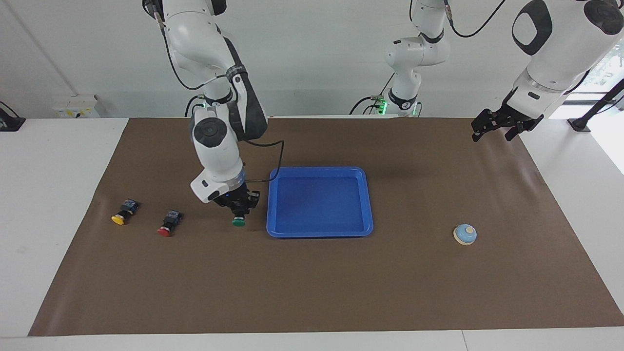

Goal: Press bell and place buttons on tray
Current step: 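Grasp the green-capped button with the right gripper, then carry the green button into the blue tray and release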

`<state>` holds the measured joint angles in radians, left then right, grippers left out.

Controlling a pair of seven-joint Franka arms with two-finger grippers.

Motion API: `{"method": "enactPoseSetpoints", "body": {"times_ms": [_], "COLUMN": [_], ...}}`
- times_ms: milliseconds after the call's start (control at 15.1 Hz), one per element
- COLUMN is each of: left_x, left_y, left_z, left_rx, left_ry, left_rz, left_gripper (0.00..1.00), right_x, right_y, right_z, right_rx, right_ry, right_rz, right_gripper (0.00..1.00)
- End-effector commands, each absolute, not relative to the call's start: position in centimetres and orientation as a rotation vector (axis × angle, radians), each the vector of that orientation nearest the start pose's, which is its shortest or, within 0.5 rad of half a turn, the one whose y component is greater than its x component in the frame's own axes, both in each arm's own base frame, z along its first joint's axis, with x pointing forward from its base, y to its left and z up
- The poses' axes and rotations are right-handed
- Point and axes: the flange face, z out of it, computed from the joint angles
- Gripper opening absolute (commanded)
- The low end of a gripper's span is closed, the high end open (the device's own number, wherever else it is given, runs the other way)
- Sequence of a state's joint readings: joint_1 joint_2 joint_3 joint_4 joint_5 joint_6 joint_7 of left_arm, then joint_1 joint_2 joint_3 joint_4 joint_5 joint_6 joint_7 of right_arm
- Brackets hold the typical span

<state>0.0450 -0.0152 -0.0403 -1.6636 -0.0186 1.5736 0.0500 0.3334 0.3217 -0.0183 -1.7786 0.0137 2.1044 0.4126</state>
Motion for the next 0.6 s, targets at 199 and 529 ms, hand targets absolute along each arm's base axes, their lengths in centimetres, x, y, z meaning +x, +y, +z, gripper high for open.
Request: {"method": "enactPoseSetpoints", "body": {"times_ms": [199,529], "left_x": [54.0,54.0], "left_y": [0.2,0.2], "left_z": [59.1,59.1], "left_rx": [-3.167,-3.167], "left_ry": [0.073,0.073], "left_rz": [0.115,0.115], "left_gripper": [1.00,1.00], "right_x": [57.4,55.1], "right_y": [27.7,29.2], "right_z": [35.8,31.7], "right_rx": [-3.126,-3.123], "right_ry": [0.150,0.125], "right_rz": [0.023,0.006], "right_gripper": [0.00,0.00]}}
